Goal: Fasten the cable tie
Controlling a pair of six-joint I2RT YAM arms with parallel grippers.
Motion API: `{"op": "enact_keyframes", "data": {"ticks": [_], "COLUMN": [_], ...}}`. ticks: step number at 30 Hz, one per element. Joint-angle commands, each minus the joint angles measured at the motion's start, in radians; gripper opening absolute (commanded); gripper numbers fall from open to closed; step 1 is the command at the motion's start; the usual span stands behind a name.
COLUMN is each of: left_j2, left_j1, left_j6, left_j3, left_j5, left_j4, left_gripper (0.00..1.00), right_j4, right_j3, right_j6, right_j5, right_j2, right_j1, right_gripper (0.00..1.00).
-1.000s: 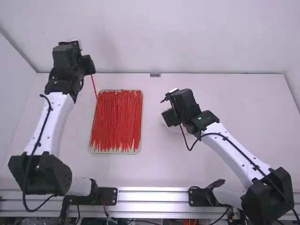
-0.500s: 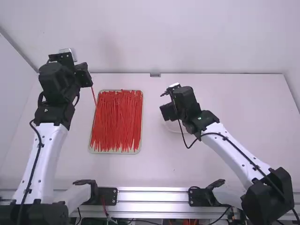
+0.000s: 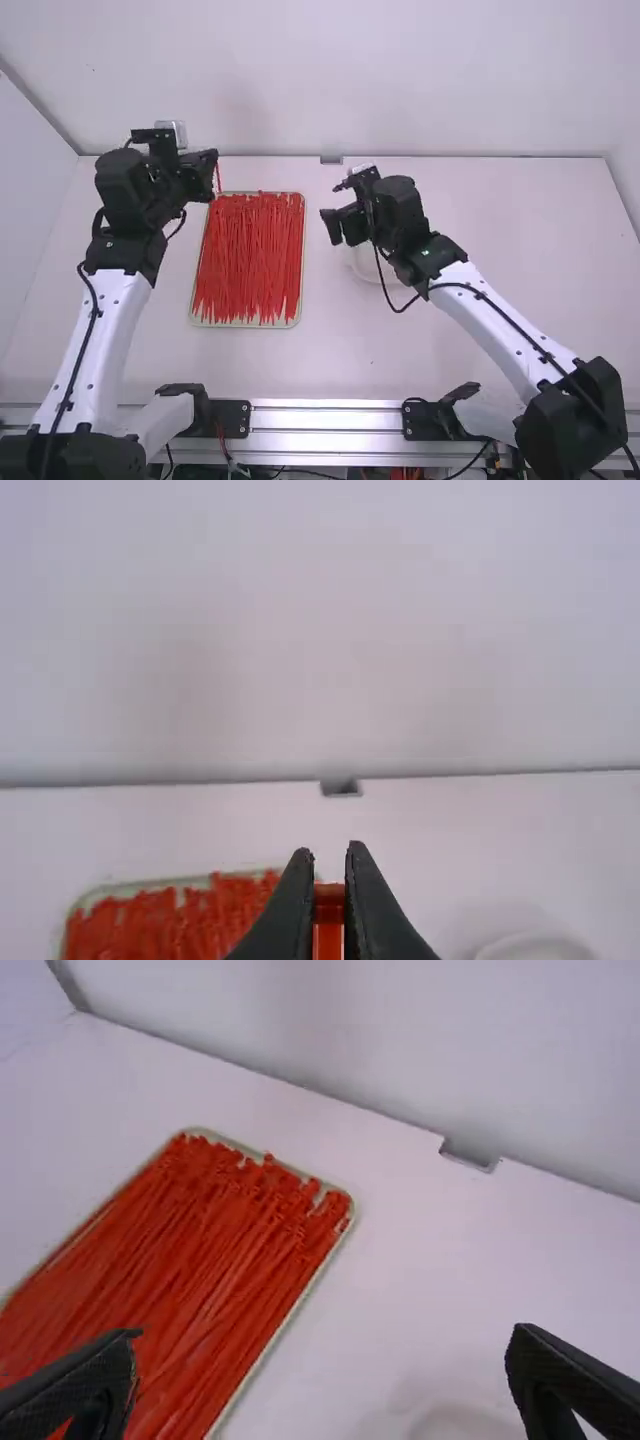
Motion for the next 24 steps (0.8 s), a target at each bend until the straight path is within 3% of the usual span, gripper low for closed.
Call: {"op": "enact_keyframes", "data": {"ticks": [1,10,17,24], "left_j2": [-0.028,-0.028,-0.028,-0.025], "left_j1": [-0.016,-0.078,-0.155,-0.205], "left_j6": [-0.049,-0.071,-0.110,-0.107], "left_j3": [-0.022,-0.099,-0.221,-0.251], "left_j5": [0.127,0.117,0.079,0.039], "left_j4": [0.039,0.160,0.377,0.436], "left_gripper": [0.02,0.02,0.02,0.02], "right_j4": [0.012,0.101,0.175,0.237], "right_j3": [0.031,0.031,0.031,0.031], "right_j6": [0.027,0.093,0.105,0.102], "right_j5": [-0.022,-0.035,-0.245,-0.386], "right_j2": [0.006,0.006,0.006,0.006], "right_j1": [0.003,-0.020,-0.057,-0.055], "right_gripper": [0.98,0.98,0.98,0.98]}}
